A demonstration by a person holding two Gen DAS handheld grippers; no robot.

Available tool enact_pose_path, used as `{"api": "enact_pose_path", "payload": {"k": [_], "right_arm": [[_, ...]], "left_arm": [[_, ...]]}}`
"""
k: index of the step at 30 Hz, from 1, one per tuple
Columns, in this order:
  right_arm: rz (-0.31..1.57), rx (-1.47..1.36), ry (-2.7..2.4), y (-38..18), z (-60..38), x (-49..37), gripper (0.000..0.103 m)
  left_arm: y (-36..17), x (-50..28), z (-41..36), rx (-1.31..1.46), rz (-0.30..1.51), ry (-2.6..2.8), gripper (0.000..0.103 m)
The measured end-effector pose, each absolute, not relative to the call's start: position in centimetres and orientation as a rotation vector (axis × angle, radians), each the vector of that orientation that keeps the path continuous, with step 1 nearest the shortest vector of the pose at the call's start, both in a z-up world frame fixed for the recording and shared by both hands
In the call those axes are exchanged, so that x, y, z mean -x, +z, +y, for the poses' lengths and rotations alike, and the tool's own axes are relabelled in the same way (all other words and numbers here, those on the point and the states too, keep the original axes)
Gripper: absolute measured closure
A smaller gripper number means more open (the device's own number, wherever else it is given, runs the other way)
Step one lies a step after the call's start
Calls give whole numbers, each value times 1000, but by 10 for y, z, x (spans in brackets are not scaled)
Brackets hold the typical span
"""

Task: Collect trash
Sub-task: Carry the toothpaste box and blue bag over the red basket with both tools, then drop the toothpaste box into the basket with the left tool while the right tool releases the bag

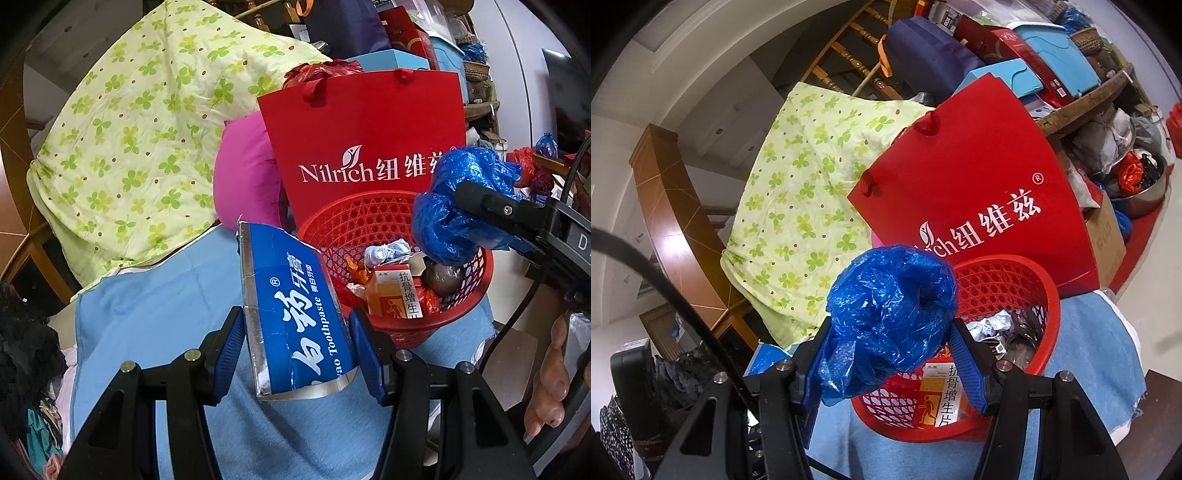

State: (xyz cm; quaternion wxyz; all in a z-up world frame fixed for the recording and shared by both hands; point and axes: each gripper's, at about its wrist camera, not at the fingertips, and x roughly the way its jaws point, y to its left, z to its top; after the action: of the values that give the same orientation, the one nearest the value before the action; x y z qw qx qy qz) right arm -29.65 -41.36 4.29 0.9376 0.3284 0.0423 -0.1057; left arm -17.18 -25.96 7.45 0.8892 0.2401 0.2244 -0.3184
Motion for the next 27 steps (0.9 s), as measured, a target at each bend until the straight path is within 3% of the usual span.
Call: {"api": "enact_pose_path", "payload": {"k": [27], "right_arm": [[82,-825,-286,34,-448,275,39]], "left_arm": [[88,164,-290,-470,479,-750,43]]}}
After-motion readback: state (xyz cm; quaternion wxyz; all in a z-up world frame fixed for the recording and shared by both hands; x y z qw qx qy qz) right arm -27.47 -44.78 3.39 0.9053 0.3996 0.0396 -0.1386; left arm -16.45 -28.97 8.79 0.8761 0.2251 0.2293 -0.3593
